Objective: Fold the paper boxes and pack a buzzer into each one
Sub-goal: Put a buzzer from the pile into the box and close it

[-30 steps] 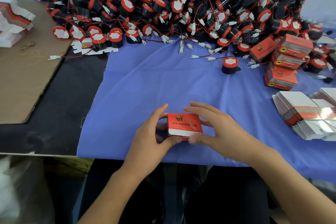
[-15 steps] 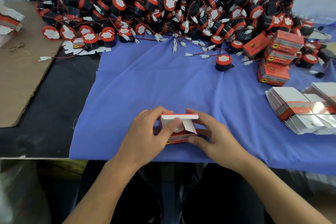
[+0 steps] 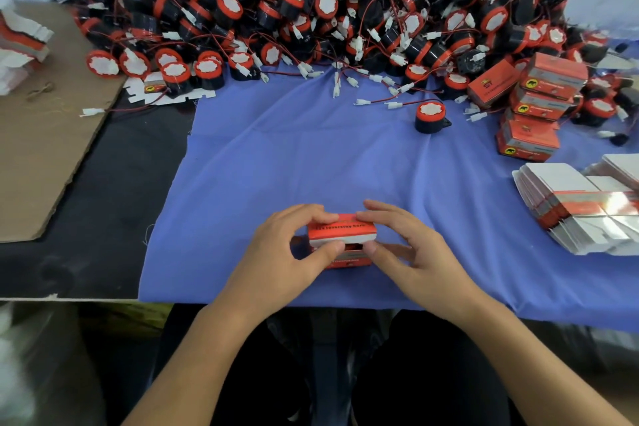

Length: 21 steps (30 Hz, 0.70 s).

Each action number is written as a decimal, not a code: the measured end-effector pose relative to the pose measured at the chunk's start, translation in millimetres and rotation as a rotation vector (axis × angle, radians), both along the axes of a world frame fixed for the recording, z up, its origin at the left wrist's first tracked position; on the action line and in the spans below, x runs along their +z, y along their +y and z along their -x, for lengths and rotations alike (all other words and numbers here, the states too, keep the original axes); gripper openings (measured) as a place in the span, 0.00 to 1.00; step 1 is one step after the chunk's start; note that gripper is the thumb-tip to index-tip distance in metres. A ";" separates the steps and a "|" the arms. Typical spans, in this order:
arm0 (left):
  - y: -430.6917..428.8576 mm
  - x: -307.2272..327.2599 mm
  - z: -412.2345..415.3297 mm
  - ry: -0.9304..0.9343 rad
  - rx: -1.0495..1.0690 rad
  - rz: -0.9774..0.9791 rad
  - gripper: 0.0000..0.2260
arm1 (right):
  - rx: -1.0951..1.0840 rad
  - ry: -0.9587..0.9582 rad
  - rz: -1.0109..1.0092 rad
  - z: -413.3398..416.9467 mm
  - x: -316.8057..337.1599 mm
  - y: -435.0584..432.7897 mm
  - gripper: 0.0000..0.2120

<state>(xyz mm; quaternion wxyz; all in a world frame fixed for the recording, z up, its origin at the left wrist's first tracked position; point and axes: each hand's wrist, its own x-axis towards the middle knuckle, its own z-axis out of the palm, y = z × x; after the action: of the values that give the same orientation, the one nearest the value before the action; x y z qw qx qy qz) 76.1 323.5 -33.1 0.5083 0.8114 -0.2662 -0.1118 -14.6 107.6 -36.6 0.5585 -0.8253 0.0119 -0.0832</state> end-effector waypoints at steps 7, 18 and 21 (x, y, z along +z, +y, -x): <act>5.8 2.2 -0.5 -0.077 -0.030 -0.046 0.15 | -0.003 -0.098 0.157 -0.6 -1.5 1.5 0.18; 6.8 5.2 2.4 -0.269 -0.080 -0.227 0.16 | 0.018 -0.117 0.329 5.4 -10.6 -2.8 0.18; 7.1 5.1 1.5 -0.355 -0.101 -0.285 0.17 | -0.018 -0.159 0.316 5.2 -12.3 -1.2 0.17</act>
<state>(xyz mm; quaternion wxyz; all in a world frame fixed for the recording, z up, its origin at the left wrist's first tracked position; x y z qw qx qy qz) 74.6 330.6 -28.0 0.3276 0.8675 -0.3733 -0.0292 -19.8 106.5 -48.9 0.4202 -0.8934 -0.0381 -0.1542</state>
